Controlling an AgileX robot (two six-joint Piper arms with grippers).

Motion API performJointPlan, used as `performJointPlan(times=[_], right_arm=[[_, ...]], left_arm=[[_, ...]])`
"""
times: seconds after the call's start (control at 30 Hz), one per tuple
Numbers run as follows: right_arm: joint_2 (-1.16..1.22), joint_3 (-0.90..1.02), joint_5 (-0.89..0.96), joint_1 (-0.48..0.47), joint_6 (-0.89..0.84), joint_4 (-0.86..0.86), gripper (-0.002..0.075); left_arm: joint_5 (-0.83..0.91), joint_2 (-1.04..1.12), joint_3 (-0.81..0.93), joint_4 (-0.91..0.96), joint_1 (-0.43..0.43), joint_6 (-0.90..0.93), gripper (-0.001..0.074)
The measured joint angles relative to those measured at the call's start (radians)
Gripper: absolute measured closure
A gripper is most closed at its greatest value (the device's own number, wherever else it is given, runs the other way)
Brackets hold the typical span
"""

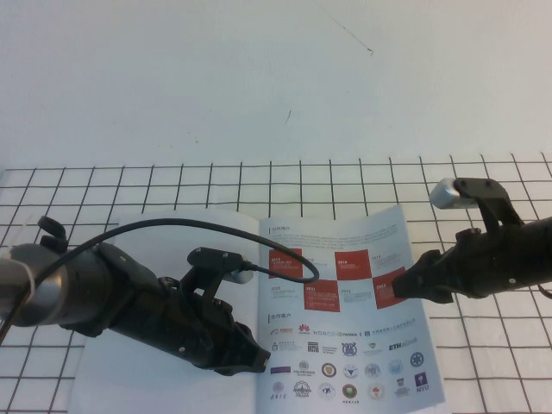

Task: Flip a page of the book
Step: Open the closed book

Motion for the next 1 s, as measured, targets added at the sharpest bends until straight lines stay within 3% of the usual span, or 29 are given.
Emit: performJointPlan(times=[0.27, 0.8, 1.0], right_arm=[[0.0, 0.0, 0.069, 0.0, -0.111, 0.11, 0.0343], [0.124, -0.002, 0.102, 0.0, -0.123, 0.129, 0.0343], [0.132, -0.002, 0.197, -0.002, -0.166, 0.203, 0.0342]], left_arm=[[0.0, 0.0, 0.0, 0.0, 0.0, 0.0, 0.0737], [0.0, 0.0, 0.0, 0.0, 0.0, 0.0, 0.0737], [0.0, 0.0, 0.0, 0.0, 0.0, 0.006, 0.0737]])
